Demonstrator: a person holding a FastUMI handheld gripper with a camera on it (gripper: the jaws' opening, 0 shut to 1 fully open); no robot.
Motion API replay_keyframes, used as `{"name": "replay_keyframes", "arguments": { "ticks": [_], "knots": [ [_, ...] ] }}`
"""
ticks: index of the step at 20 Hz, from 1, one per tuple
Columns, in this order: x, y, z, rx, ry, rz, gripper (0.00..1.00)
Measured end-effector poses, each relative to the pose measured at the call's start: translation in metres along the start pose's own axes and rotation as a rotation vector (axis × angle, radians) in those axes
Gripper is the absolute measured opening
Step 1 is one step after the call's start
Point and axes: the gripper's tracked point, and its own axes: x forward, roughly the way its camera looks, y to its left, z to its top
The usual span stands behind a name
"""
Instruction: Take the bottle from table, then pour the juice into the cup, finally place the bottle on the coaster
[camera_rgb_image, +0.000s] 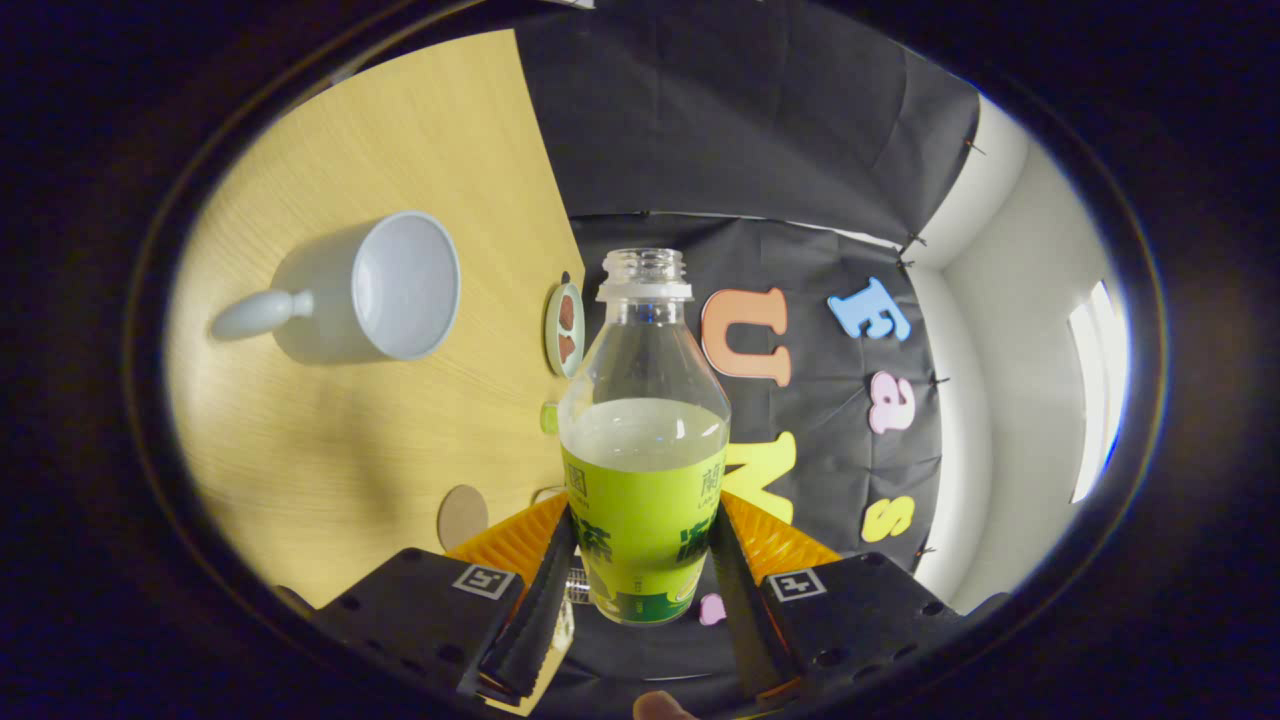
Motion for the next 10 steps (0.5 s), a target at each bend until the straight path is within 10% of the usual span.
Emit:
{"name": "replay_keyframes", "arguments": {
  "ticks": [10],
  "knots": [
    [-0.012,-0.019,-0.019,0.450,0.038,0.070,0.77]
  ]
}}
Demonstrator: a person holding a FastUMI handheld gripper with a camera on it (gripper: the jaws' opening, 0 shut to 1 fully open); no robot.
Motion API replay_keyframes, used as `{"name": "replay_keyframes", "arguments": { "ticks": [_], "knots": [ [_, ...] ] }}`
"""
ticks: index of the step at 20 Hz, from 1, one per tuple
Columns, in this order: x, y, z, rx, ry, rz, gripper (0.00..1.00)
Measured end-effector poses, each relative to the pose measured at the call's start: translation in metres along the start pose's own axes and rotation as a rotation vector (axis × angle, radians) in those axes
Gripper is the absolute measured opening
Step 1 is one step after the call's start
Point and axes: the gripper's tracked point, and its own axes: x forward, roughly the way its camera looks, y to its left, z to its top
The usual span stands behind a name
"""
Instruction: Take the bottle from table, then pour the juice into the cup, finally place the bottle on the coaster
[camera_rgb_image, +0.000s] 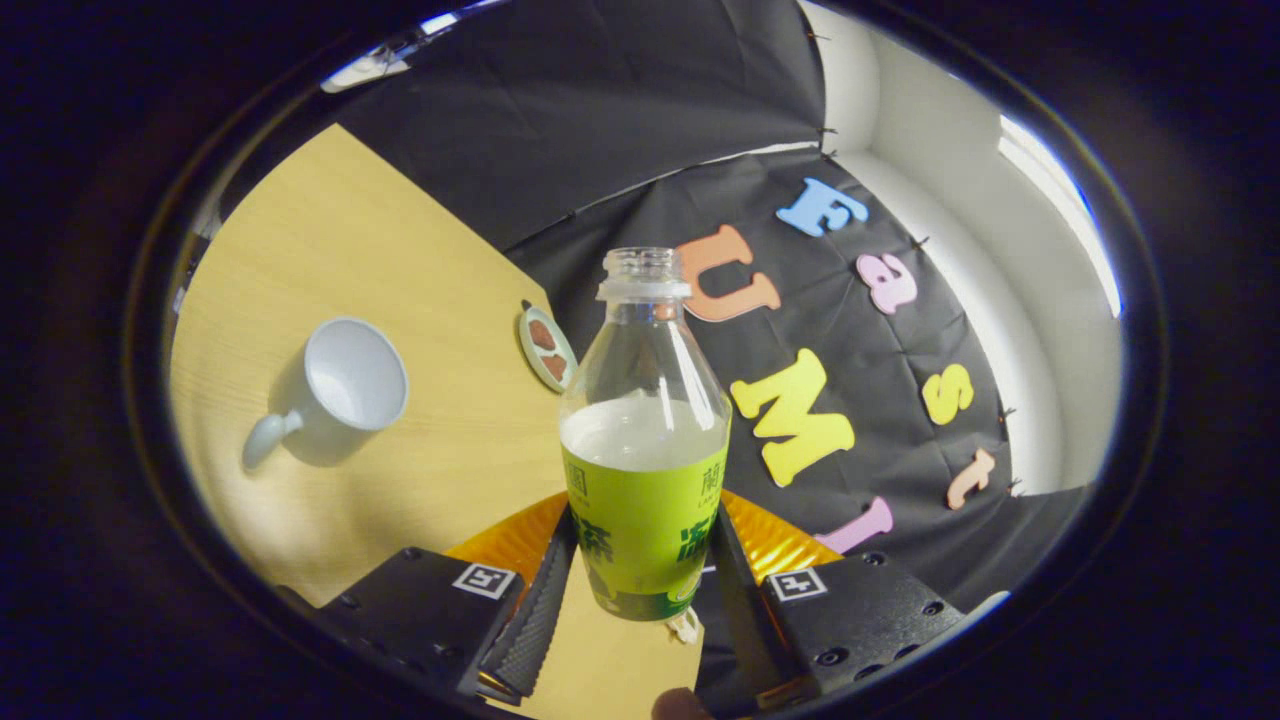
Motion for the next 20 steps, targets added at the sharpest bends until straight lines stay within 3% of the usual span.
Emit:
{"name": "replay_keyframes", "arguments": {
  "ticks": [14,20],
  "knots": [
    [0.000,-0.111,-0.003,0.747,-0.117,0.010,0.77],
    [0.055,-0.142,0.011,0.887,-0.123,0.049,0.76]
  ]
}}
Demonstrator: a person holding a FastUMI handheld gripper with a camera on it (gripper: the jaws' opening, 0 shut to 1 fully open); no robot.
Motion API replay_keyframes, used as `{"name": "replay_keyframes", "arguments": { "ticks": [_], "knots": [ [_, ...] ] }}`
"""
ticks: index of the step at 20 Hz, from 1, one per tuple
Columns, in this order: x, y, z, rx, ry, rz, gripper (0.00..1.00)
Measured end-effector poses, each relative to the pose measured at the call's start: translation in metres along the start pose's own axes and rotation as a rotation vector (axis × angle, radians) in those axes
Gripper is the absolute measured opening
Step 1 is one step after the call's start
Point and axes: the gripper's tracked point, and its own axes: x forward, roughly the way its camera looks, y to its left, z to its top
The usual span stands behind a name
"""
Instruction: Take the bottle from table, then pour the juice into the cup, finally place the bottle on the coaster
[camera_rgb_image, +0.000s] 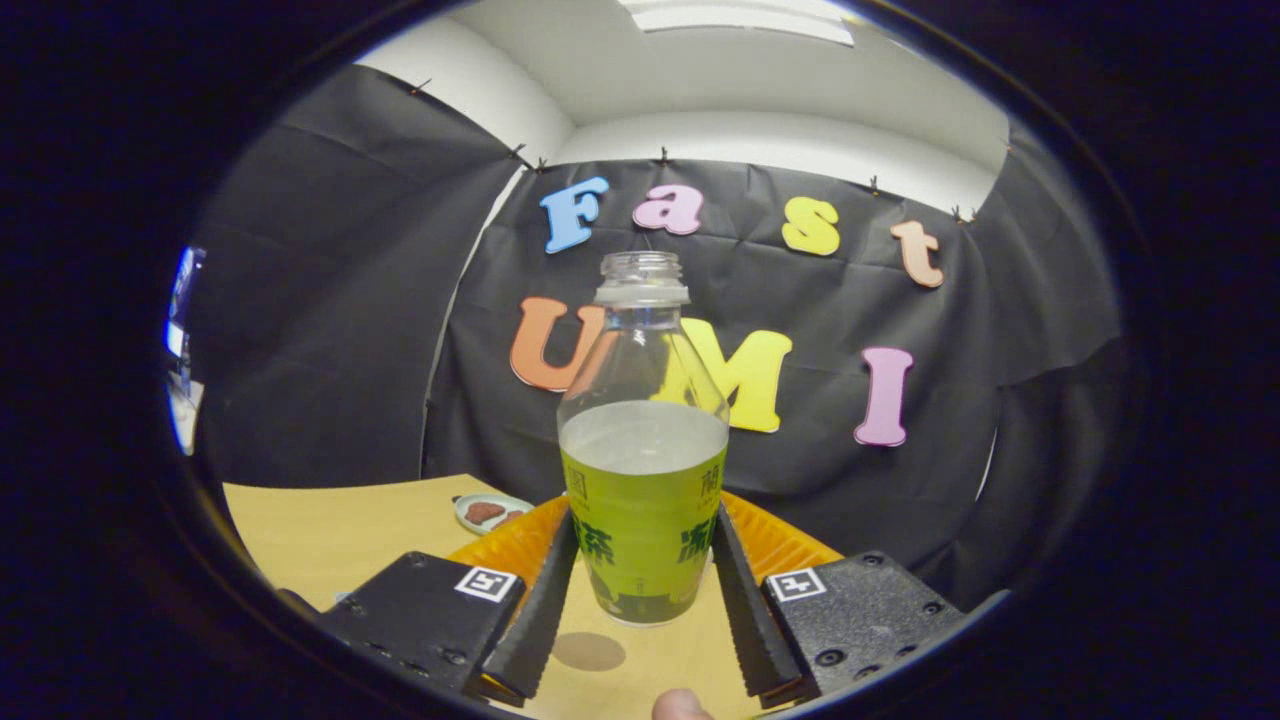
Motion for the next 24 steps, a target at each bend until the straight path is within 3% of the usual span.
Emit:
{"name": "replay_keyframes", "arguments": {
  "ticks": [10,18,24],
  "knots": [
    [0.076,0.009,-0.058,0.139,0.155,0.064,0.77],
    [0.103,0.033,-0.159,0.204,0.315,0.106,0.77],
    [0.112,0.042,-0.201,0.202,0.370,0.098,0.77]
  ]
}}
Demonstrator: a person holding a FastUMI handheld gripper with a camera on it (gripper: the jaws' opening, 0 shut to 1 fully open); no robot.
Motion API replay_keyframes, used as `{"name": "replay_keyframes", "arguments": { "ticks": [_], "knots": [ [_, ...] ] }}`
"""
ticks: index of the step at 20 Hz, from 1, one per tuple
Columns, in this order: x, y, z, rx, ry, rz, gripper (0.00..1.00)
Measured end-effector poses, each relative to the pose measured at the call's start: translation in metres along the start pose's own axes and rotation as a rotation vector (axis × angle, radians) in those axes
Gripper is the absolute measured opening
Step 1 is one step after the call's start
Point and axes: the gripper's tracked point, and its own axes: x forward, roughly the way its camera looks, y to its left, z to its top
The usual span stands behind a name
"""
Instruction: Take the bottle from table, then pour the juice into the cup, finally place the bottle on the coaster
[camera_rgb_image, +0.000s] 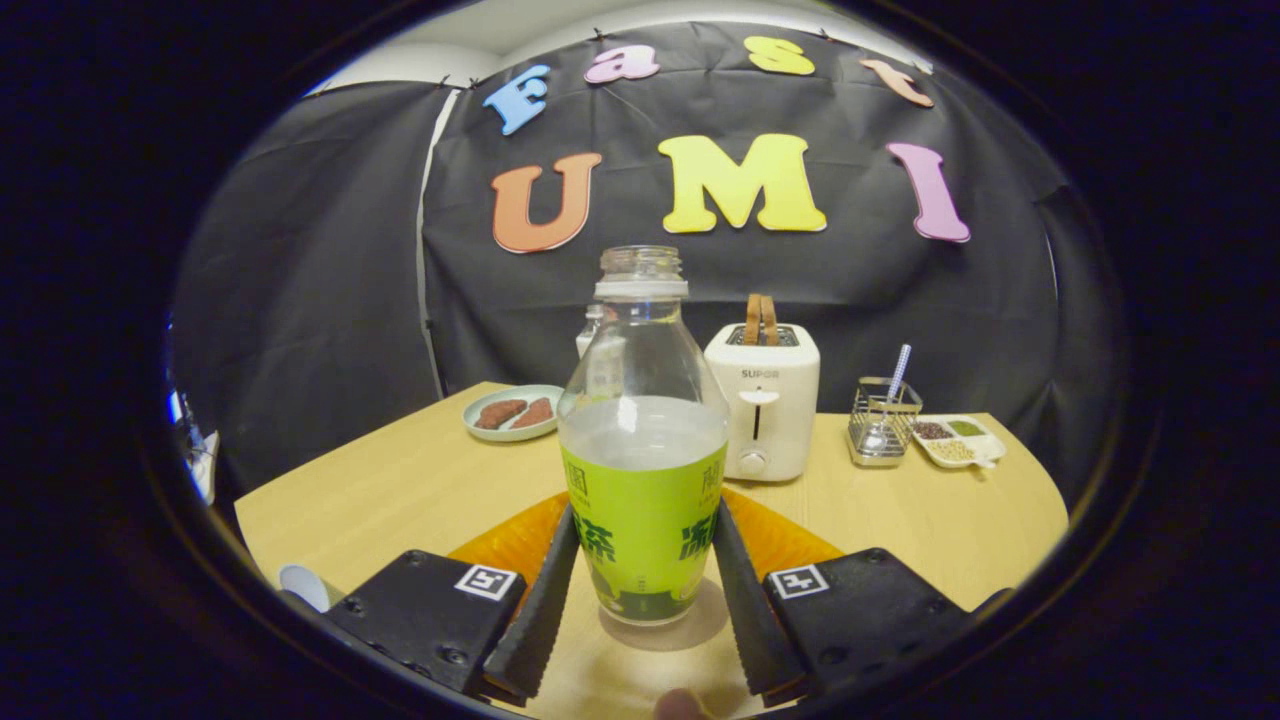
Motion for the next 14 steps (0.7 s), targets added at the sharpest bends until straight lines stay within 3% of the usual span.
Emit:
{"name": "replay_keyframes", "arguments": {
  "ticks": [14],
  "knots": [
    [0.021,-0.015,-0.028,-0.012,-0.013,-0.022,0.81]
  ]
}}
